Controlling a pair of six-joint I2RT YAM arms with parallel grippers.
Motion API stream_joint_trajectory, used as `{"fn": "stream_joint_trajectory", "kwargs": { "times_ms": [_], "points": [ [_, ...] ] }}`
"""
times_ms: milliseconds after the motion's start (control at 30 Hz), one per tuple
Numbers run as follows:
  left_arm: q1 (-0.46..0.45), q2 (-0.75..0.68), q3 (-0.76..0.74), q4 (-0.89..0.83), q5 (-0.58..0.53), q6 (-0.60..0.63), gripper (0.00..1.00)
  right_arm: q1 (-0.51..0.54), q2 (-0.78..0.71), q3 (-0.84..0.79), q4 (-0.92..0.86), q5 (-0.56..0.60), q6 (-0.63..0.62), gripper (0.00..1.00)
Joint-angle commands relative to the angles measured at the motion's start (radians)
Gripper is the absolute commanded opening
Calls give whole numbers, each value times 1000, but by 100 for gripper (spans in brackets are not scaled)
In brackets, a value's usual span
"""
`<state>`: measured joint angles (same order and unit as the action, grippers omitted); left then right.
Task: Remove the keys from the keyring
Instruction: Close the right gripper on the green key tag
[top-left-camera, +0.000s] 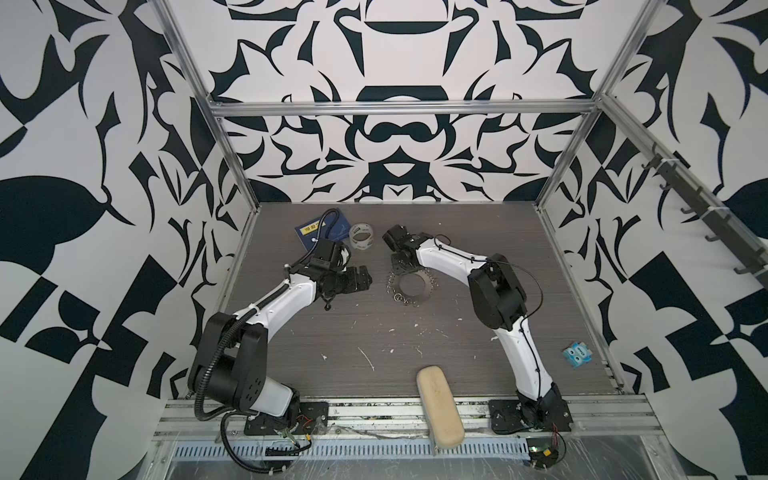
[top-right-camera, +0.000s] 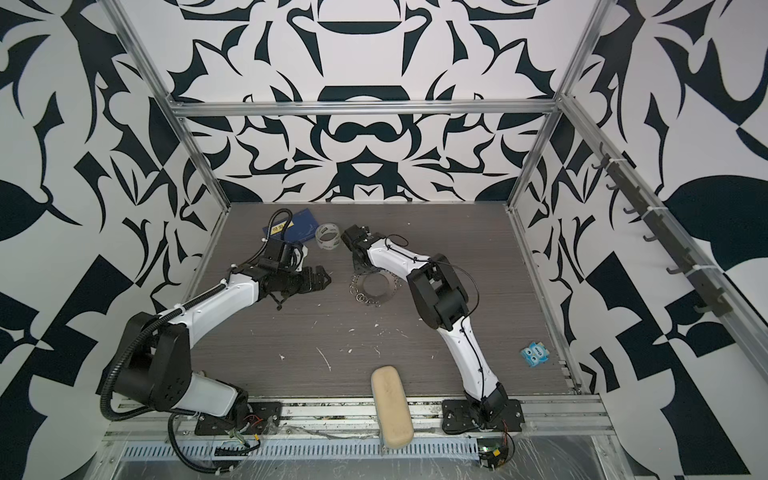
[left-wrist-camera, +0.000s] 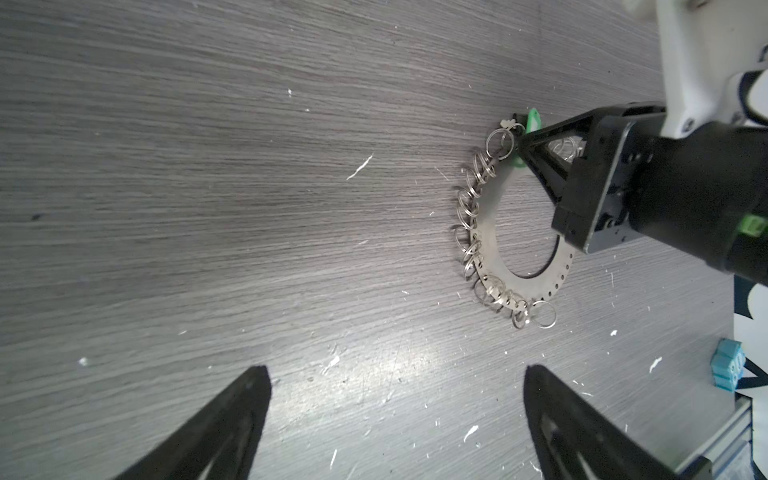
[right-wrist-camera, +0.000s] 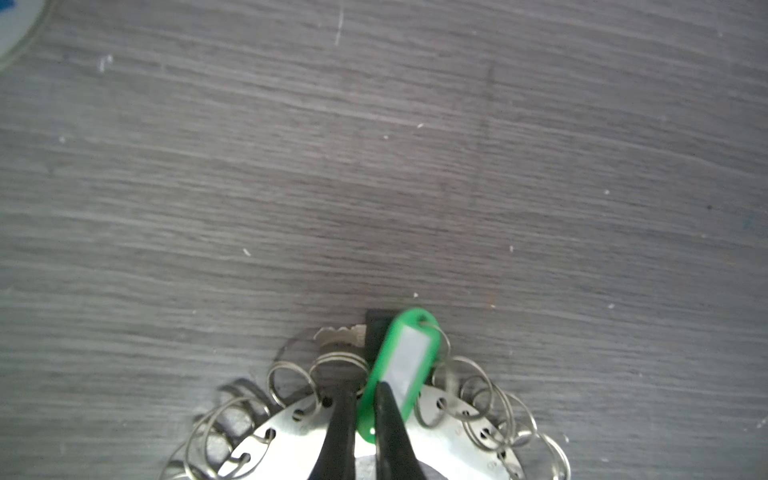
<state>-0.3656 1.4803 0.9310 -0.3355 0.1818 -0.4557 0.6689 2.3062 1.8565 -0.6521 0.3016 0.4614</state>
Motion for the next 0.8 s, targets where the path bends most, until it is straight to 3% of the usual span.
{"fn": "stream_joint_trajectory", "kwargs": {
  "times_ms": [0,100,600,767],
  "points": [
    [4,-4,25,-36,-3,-1,99,-3,-29,24,-57,23,-9,6],
    [4,-8,28,-38,-4,-3,99,-2,-48,20,-72,48,-19,0],
    [5,-12,38,-45,-3,-5,99,-15,-64,-7,-95,71,-25,0],
    [5,-9,38,-43,-3,-6,99,-16,-59,-9,-93,82,-31,10]
  ]
}}
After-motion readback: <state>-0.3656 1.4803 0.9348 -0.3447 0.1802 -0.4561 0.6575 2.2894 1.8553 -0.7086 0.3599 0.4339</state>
